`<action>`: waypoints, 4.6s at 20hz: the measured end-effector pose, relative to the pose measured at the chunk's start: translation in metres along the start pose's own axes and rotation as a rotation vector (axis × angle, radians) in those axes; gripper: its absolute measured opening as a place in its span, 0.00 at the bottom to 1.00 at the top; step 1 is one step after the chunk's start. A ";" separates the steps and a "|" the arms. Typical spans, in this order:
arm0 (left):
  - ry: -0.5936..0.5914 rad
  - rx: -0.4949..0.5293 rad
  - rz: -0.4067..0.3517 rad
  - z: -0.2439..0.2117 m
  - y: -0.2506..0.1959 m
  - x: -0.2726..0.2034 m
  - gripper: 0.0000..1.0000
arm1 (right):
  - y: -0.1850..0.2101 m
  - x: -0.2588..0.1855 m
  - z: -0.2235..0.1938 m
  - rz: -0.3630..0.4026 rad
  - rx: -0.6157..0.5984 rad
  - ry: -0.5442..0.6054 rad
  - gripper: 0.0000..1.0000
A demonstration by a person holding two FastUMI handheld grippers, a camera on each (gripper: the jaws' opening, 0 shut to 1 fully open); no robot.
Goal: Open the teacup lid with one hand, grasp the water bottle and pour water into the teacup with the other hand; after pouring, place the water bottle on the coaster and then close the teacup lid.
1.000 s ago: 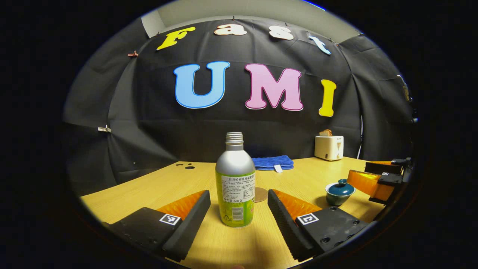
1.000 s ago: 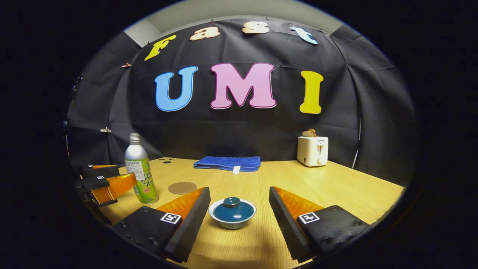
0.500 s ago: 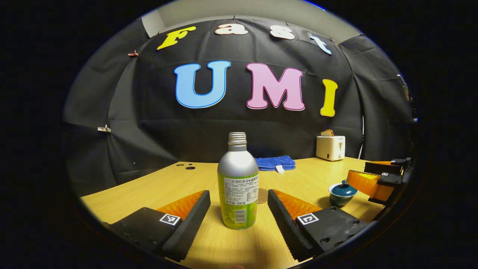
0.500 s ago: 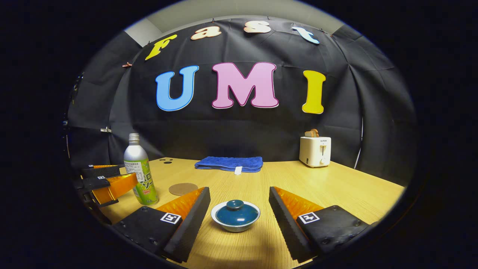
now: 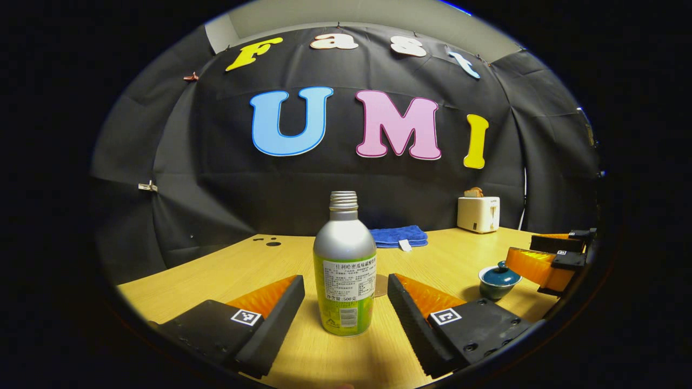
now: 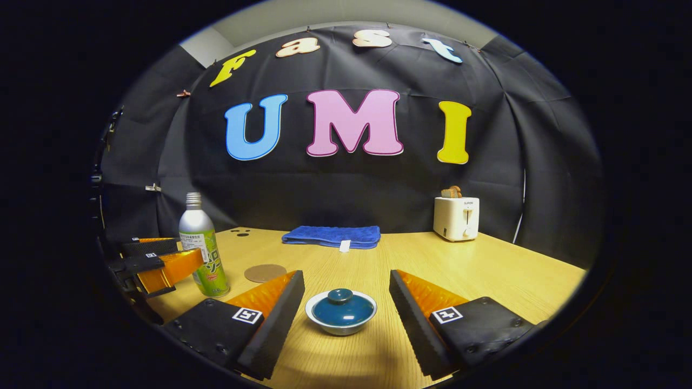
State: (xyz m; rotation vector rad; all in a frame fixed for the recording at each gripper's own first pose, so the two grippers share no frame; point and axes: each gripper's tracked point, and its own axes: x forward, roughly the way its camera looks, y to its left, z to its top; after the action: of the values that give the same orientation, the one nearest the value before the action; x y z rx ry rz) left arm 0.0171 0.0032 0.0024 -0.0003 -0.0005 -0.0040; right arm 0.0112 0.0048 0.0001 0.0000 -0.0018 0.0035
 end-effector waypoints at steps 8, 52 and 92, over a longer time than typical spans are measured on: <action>0.001 0.001 -0.008 0.001 0.000 -0.001 0.98 | 0.007 0.023 -0.017 0.034 -0.013 0.106 0.98; -0.002 0.001 -0.010 0.000 -0.001 0.001 0.98 | 0.004 0.039 -0.015 0.081 0.005 0.123 0.28; -0.154 1.061 -0.211 0.028 -0.101 0.083 0.80 | -0.138 0.039 0.003 -0.025 0.000 0.005 0.28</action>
State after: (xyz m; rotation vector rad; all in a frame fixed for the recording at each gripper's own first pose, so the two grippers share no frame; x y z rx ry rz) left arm 0.0992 -0.0981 0.0301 1.0603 -0.1571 -0.2143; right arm 0.0507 -0.1328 0.0037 -0.0002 0.0029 -0.0214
